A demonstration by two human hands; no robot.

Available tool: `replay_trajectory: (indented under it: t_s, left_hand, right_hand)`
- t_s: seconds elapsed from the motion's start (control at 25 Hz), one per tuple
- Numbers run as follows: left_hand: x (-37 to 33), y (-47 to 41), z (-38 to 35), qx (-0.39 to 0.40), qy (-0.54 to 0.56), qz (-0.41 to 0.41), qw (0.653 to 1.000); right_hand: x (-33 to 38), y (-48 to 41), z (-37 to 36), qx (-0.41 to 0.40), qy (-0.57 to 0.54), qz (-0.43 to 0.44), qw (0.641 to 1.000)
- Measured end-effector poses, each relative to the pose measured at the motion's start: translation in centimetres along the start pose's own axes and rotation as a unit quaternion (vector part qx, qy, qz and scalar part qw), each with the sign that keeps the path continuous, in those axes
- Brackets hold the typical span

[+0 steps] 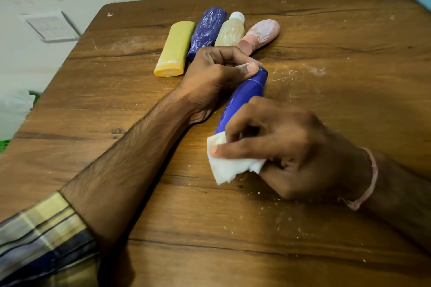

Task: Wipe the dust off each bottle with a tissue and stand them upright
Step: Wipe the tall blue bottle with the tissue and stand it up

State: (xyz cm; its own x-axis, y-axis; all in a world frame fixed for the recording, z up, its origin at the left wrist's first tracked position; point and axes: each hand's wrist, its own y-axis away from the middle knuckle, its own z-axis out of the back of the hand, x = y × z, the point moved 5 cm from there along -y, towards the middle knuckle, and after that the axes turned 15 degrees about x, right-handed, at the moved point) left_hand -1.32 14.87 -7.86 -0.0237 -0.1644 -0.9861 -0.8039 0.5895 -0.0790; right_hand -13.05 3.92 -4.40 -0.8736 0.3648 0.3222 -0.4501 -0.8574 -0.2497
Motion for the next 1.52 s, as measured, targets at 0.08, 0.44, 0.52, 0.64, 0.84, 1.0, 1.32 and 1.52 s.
replay_trajectory:
  t_s: [0.08, 0.44, 0.52, 0.64, 0.84, 1.0, 1.32, 1.52]
  left_hand:
    - [-0.1, 0.0, 0.0, 0.001, 0.012, -0.004, 1.000]
    - [-0.1, 0.0, 0.2, 0.000, 0.043, 0.001, 0.999]
    - [-0.2, 0.0, 0.2, 0.010, 0.049, -0.003, 0.999]
    - [-0.3, 0.1, 0.1, 0.024, 0.073, -0.012, 0.997]
    - [-0.3, 0.0, -0.1, 0.094, 0.104, -0.001, 0.990]
    - [-0.6, 0.0, 0.4, 0.068, 0.108, -0.009, 0.992]
    - [-0.4, 0.0, 0.2, 0.082, 0.105, -0.028, 0.991]
    - [-0.3, 0.0, -0.7, 0.115, 0.077, -0.042, 0.990]
  right_hand:
    - [-2.0, 0.4, 1.2, -0.035, -0.004, -0.052, 0.998]
    - [-1.3, 0.4, 0.8, -0.010, -0.001, -0.015, 1.000]
    - [-3.5, 0.9, 2.4, -0.082, -0.013, -0.082, 0.993]
    - [-3.1, 0.8, 2.0, -0.077, 0.008, -0.091, 0.993]
    - [-3.4, 1.1, 2.5, -0.087, -0.023, -0.104, 0.990]
    - [-4.5, 1.7, 3.5, -0.122, 0.013, -0.146, 0.982]
    - [-5.3, 2.1, 4.4, -0.153, 0.034, -0.157, 0.975]
    - [-5.3, 2.0, 4.5, -0.163, 0.035, -0.155, 0.974]
